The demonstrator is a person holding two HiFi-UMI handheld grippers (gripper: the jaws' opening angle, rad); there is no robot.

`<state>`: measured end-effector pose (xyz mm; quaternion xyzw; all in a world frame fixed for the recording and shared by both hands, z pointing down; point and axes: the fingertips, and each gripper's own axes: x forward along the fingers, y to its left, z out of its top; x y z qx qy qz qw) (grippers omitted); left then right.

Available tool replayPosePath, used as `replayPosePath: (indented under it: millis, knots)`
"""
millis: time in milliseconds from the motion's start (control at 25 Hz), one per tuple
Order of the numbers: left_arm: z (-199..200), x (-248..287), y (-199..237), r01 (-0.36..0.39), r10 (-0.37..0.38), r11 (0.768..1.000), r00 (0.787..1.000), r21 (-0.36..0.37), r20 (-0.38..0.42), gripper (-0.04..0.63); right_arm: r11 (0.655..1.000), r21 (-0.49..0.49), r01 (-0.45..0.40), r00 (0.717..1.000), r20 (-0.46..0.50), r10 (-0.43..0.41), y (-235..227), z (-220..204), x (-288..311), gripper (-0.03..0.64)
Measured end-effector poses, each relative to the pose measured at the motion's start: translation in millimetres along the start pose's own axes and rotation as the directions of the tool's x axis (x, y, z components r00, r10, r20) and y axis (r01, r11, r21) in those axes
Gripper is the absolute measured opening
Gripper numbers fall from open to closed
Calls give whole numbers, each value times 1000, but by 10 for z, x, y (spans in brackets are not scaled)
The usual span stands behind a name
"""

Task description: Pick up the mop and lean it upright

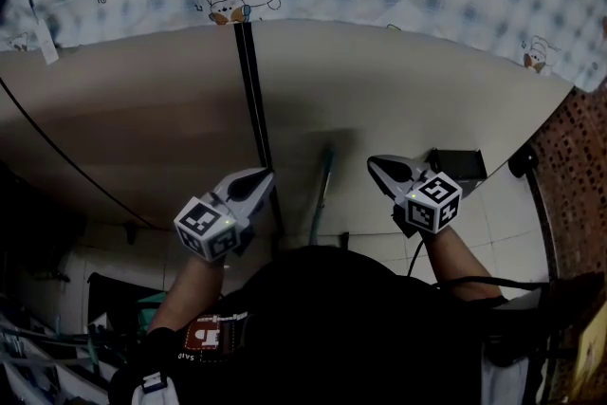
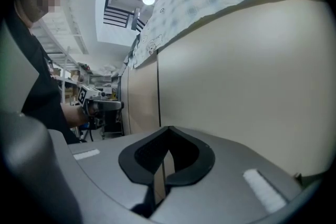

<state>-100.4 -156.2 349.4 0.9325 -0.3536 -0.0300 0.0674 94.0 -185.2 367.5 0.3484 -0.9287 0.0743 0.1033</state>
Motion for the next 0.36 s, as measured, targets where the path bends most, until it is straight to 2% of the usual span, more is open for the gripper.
replayPosePath:
  millis: [360]
  knots:
    - [-9, -14, -45, 6, -6, 1000, 1000, -1, -1, 0, 1000, -2, -5, 1000, 1, 5, 39, -20, -15, 12]
